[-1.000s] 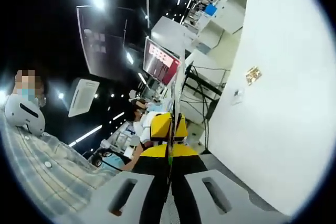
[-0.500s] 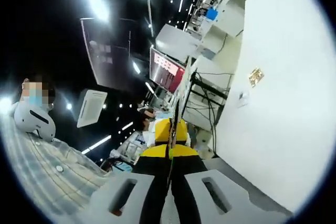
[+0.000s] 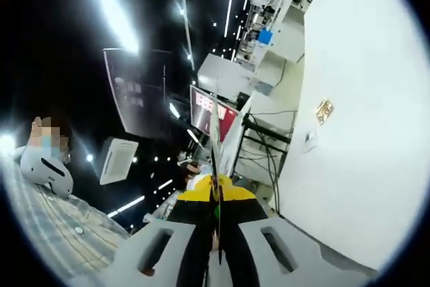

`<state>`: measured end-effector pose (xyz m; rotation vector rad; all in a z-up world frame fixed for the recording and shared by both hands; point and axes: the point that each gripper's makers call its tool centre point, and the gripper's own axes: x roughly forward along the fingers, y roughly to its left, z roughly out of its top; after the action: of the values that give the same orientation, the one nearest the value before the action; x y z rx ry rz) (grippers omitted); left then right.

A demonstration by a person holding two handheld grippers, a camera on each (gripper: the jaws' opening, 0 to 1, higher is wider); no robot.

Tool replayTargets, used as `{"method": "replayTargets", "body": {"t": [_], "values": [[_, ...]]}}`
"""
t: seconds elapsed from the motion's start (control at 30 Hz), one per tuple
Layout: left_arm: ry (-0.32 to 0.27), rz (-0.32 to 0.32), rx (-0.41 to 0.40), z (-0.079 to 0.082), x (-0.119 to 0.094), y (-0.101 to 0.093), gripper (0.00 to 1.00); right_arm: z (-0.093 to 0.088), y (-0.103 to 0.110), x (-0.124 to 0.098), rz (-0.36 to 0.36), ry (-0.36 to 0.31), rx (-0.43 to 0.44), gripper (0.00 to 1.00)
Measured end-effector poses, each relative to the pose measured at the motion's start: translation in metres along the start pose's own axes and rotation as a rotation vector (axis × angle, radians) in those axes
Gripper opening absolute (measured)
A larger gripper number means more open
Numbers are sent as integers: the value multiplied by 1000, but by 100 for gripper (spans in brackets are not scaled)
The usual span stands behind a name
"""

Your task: Arrange the skincare products in the storage area until every visible bottle or jar stands upright without overlapping.

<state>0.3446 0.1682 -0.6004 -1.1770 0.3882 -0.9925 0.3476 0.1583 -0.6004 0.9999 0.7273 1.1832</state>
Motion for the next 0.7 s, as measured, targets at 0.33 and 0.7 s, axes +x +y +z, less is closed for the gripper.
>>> {"method": "replayTargets", "body": {"t": [0.33, 0.7], "values": [[61, 196, 108, -8, -5, 22, 15, 1, -8, -19, -44, -63, 18, 0], [269, 472, 696, 3, -36, 52, 22, 56, -58, -30, -178, -167, 42, 0]]}}
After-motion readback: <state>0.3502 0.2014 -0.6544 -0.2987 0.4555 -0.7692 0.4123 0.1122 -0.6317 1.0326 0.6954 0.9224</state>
